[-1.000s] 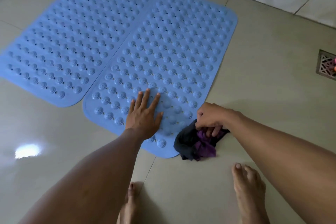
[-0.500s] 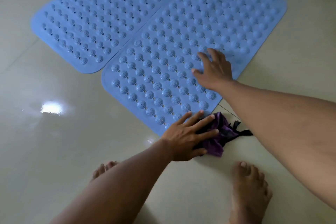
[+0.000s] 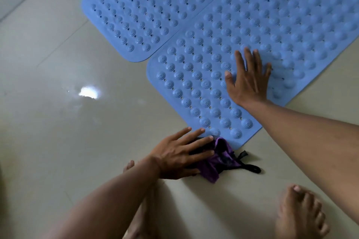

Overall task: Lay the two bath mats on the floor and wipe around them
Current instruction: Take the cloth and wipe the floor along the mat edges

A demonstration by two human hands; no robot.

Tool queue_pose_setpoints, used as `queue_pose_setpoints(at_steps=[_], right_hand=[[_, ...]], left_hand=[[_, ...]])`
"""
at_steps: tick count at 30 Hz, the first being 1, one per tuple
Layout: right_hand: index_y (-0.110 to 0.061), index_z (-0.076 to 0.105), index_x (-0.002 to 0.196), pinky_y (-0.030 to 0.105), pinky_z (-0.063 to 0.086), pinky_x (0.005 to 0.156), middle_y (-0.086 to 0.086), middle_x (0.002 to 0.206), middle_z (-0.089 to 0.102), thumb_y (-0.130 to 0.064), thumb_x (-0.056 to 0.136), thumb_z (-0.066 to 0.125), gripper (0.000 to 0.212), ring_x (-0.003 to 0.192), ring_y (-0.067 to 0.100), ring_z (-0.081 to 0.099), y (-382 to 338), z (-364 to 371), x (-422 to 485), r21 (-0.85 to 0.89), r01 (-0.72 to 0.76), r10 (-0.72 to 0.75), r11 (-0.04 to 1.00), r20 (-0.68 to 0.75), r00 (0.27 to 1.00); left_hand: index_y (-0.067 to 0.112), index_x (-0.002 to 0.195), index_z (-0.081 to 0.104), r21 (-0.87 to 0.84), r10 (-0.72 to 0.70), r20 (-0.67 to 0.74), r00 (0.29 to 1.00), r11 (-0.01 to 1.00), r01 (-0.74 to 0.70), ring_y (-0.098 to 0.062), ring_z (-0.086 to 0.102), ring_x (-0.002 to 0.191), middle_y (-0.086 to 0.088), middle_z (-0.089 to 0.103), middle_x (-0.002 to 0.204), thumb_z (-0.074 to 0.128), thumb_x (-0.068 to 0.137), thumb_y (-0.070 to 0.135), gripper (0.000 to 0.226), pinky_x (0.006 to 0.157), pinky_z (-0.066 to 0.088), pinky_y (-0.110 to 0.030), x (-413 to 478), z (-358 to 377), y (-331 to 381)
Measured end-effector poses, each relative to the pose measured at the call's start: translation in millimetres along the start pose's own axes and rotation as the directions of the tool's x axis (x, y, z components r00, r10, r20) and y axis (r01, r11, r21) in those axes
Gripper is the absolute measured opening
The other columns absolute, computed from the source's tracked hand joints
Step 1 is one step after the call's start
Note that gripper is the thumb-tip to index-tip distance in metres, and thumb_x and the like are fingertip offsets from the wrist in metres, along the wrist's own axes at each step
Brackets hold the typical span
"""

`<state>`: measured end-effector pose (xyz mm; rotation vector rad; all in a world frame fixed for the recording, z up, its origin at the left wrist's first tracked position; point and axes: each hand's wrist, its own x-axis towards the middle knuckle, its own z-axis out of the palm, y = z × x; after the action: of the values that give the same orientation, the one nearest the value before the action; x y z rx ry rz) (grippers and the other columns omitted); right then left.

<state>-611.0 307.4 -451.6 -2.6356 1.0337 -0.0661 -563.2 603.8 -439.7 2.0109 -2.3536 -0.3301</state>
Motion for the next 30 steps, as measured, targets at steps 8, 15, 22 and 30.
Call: queue_pose_setpoints(at_steps=[8, 15, 22, 30], right_hand=[[-0.026, 0.017, 0.16, 0.062, 0.006, 0.121, 0.003, 0.17, 0.005, -0.052, 0.101, 0.033, 0.066, 0.156, 0.027, 0.0, -67, 12, 26, 0.008, 0.062, -0.063, 0.998, 0.135, 0.989], [-0.028, 0.019, 0.158, 0.073, -0.006, 0.114, 0.008, 0.169, 0.003, -0.058, 0.099, 0.03, 0.068, 0.155, 0.028, -0.005, -98, 37, 28, -0.029, -0.006, 0.009, 1.0, 0.128, 0.992], [-0.029, 0.01, 0.159, 0.073, -0.008, 0.113, 0.008, 0.169, -0.002, -0.062, 0.093, 0.015, 0.074, 0.154, 0.028, -0.01, -100, 40, 28, -0.136, -0.013, 0.035, 0.991, 0.159, 0.987], [-0.03, 0.018, 0.151, 0.066, 0.01, 0.117, 0.008, 0.163, 0.005, -0.057, 0.095, 0.037, 0.065, 0.151, 0.032, 0.001, -120, -2, 50, -0.191, -0.09, 0.161, 0.977, 0.393, 0.905]], left_hand=[[0.031, 0.151, 0.048, 0.035, -0.239, -0.043, 0.97, 0.97, 0.24, -0.031, 0.031, 0.151, -0.006, 0.034, 0.164, 0.054, 0.096, 0.061, 0.063, 0.118, 0.035, -0.051, -58, -11, -78], [0.031, 0.152, 0.046, 0.036, -0.577, -0.107, 0.81, 0.812, 0.583, -0.033, 0.032, 0.15, -0.008, 0.038, 0.162, 0.043, 0.097, 0.067, 0.066, 0.118, 0.033, -0.053, -75, -19, -144], [0.029, 0.147, 0.052, -0.003, -0.774, -0.181, 0.606, 0.617, 0.787, -0.035, 0.046, 0.138, -0.008, 0.049, 0.151, 0.045, 0.095, 0.062, 0.062, 0.112, 0.04, -0.049, -65, -33, -208], [0.022, 0.109, 0.06, -0.127, -0.879, 0.107, 0.466, 0.452, 0.883, -0.031, 0.062, 0.099, -0.003, 0.057, 0.107, 0.053, 0.095, 0.042, 0.025, 0.083, 0.041, -0.036, -17, -97, -230]])
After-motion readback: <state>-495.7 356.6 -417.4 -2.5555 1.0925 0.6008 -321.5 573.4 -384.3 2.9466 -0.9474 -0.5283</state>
